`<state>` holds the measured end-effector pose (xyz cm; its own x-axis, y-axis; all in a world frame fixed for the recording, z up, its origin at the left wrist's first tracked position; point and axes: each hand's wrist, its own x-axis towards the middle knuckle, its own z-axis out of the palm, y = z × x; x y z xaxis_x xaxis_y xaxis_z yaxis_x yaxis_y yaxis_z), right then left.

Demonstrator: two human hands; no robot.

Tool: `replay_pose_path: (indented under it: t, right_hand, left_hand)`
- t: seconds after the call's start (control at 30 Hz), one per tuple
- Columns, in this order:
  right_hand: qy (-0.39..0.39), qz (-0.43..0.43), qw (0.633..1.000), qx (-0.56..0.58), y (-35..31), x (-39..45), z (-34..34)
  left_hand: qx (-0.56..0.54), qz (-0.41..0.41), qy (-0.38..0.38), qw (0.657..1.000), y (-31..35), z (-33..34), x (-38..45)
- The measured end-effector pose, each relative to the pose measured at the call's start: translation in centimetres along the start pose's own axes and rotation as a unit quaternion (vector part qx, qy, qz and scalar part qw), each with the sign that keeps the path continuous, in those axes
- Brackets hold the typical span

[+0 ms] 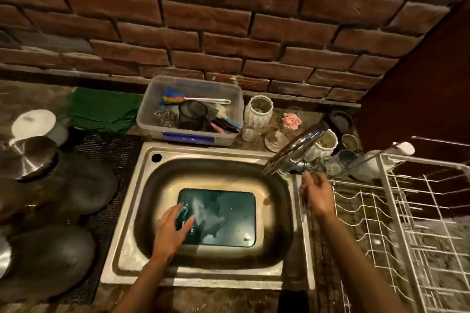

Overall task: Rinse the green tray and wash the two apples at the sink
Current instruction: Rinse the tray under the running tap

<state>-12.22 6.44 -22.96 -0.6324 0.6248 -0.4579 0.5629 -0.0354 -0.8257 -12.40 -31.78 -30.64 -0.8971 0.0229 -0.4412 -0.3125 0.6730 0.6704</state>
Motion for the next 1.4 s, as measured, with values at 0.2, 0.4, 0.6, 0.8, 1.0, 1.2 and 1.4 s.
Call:
replay_pose_path:
  t: [0.2,0.4,0.6,0.8,1.0,1.2,1.4]
  right_hand:
    - [0.033,0.007,0.998,-0.044,-0.3,5.7,1.4]
    - [0.033,-0.015,0.999,-0.008,0.6,7.4,1.5]
    - [0.01,0.001,0.998,0.063,0.2,7.5,1.4]
    - [-0.006,0.023,0.995,0.097,-0.3,7.6,1.2]
    - [-0.019,0.034,0.993,0.114,-0.8,7.0,0.7]
    - [-0.038,0.053,0.995,0.076,-0.4,6.0,0.2]
    - [0.086,0.008,0.996,-0.013,1.1,1.8,2.8]
  left_hand:
    - [-0.032,-0.027,0.003,0.999,-0.1,0.4,0.7]
    - [-0.046,-0.064,-0.002,0.997,-0.5,1.2,1.1]
    - [-0.049,-0.086,-0.01,0.995,-0.9,2.0,0.9]
    - [-0.05,-0.093,-0.02,0.994,-0.9,1.9,0.9]
    - [-0.049,-0.098,-0.029,0.994,-1.1,1.9,0.9]
    - [-0.046,-0.106,-0.021,0.993,-1.2,2.0,1.0]
    - [-0.052,-0.126,-0.023,0.99,-1.9,1.5,1.6]
